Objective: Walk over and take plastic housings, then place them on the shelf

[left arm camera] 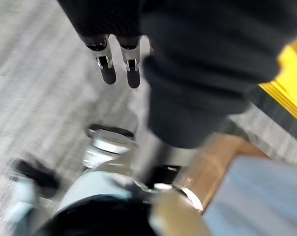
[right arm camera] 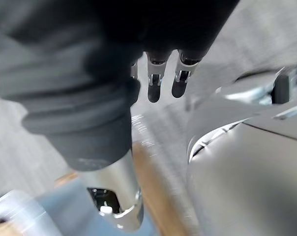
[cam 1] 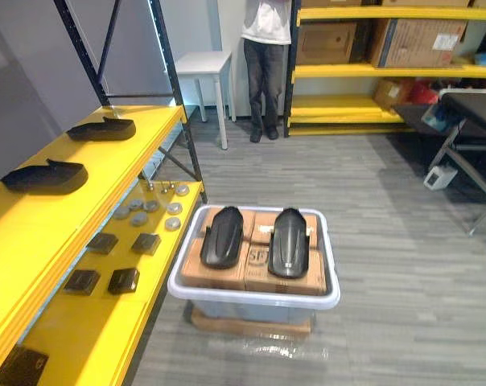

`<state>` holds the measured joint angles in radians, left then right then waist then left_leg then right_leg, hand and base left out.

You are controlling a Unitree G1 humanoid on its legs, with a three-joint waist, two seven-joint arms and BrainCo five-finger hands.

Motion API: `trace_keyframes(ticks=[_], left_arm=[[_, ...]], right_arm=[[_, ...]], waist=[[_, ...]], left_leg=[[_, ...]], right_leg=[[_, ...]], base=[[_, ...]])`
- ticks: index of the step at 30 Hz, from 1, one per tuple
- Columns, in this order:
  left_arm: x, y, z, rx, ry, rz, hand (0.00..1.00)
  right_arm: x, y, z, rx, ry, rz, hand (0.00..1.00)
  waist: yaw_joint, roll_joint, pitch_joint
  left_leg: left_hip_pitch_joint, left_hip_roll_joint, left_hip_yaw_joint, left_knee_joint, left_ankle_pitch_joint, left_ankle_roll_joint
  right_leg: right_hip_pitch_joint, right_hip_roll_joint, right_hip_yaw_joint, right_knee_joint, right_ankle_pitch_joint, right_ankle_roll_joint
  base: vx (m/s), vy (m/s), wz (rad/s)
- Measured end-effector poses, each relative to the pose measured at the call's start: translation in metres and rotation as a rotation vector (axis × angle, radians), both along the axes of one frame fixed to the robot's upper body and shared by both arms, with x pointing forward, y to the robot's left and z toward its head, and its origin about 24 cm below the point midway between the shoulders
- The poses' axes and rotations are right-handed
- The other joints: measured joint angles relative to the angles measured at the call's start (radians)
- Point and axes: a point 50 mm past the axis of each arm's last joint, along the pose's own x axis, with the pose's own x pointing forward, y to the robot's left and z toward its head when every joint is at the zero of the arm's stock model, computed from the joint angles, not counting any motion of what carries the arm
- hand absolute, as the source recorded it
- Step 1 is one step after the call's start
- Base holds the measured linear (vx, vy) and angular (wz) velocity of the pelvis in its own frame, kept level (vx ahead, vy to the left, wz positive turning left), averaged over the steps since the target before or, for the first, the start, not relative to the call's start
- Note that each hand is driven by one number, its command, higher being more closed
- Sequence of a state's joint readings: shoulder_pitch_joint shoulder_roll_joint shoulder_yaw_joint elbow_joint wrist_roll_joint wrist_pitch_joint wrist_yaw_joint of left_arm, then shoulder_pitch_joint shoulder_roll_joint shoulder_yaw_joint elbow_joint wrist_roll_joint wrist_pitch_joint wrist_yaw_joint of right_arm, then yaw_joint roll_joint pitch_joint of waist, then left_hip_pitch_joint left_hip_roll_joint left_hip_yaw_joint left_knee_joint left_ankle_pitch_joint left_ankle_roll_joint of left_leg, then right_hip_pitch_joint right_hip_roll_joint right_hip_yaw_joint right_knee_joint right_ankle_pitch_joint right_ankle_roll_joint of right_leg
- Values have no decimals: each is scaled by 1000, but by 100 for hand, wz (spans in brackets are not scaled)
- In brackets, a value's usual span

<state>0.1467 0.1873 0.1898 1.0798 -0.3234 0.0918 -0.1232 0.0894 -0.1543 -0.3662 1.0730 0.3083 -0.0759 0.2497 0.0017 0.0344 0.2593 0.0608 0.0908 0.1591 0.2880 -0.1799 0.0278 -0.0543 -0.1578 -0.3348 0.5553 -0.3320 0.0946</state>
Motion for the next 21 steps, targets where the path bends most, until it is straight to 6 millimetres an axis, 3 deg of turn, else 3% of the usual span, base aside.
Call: trace_keyframes(ticks=[2, 3, 4, 8, 9, 10, 12, 13, 14, 15, 18, 21], left_arm=[[17, 9, 6, 9, -58, -5, 0], [24, 9, 8, 6, -87, -2, 0], [27, 1, 6, -16, -104, 28, 0], [22, -15, 2, -70, -108, 78, 0], [19, -18, 1, -76, -99, 79, 0], [15, -20, 0, -80, -92, 70, 0], [7, -20, -1, -85, -77, 64, 0], [4, -21, -1, -87, -68, 47, 0], [3, -24, -2, -92, -64, 39, 0], [4, -30, -3, -102, -59, 18, 0], [13, -27, 0, -78, -72, -74, 0], [21, -25, 3, -67, -94, -110, 0]], right_arm=[[0, 1, 2, -33, -21, 9, 0], [-3, -1, 2, -54, -23, 3, 0], [-4, -5, 4, -90, -18, 12, 0], [42, -5, 28, -219, -187, 120, 0], [53, -4, 35, -249, -220, 144, 0], [61, -5, 42, -278, -250, 155, 0], [76, -6, 54, -324, -305, 178, 0], [85, -8, 64, -366, -348, 201, 0], [88, -11, 69, -390, -364, 212, 0], [93, -15, 73, -429, -367, 218, 0], [95, -13, 75, -470, -365, 191, 0], [115, -10, 86, -522, -400, 141, 0]], waist=[[-10, -17, -9], [-13, -31, -16], [-9, -13, -25], [-8, 7, -33], [3, 3, -30], [14, 4, -30], [13, 1, -29], [4, 11, -36], [-2, 25, -40], [-10, 48, -40], [-11, 16, -36], [-9, 18, -3]], left_leg=[[19, 17, -30, -1, -17, -35], [38, 17, -34, 5, -41, -73], [59, 49, -40, 25, -62, -99], [-29, 99, -28, 248, -8, -140], [-63, 110, -26, 310, -46, -181], [-67, 115, -12, 291, -69, -198], [-63, 122, 22, 160, -56, -176], [-68, 129, 44, 39, 24, -123], [-84, 136, 50, 2, 105, -118], [-83, 133, 35, -6, 82, -152], [-99, 46, 25, -15, 88, -143], [-141, 17, 11, 17, 87, -136]], right_leg=[[-68, 37, 42, -209, 100, -28], [-65, 41, 56, -302, 289, -60], [-39, 62, 50, -302, 347, -104], [56, 107, 50, -427, 330, -122], [95, 106, 57, -458, 330, -122], [125, 102, 62, -464, 330, -122], [149, 87, 76, -460, 325, -114], [149, 71, 73, -441, 295, -78], [143, 71, 71, -425, 268, -62], [132, 57, 69, -381, 240, -38], [87, -42, 48, -285, 188, 8], [61, -78, 35, -250, 180, 21]], base=[[552, -157, 84], [475, -175, 62], [471, -162, 35], [505, -175, -4], [360, -76, -13], [246, 2, -18], [169, 108, -17], [135, 161, -5], [129, 219, 10], [126, 263, 29], [71, 229, 38], [-21, 101, 27]])
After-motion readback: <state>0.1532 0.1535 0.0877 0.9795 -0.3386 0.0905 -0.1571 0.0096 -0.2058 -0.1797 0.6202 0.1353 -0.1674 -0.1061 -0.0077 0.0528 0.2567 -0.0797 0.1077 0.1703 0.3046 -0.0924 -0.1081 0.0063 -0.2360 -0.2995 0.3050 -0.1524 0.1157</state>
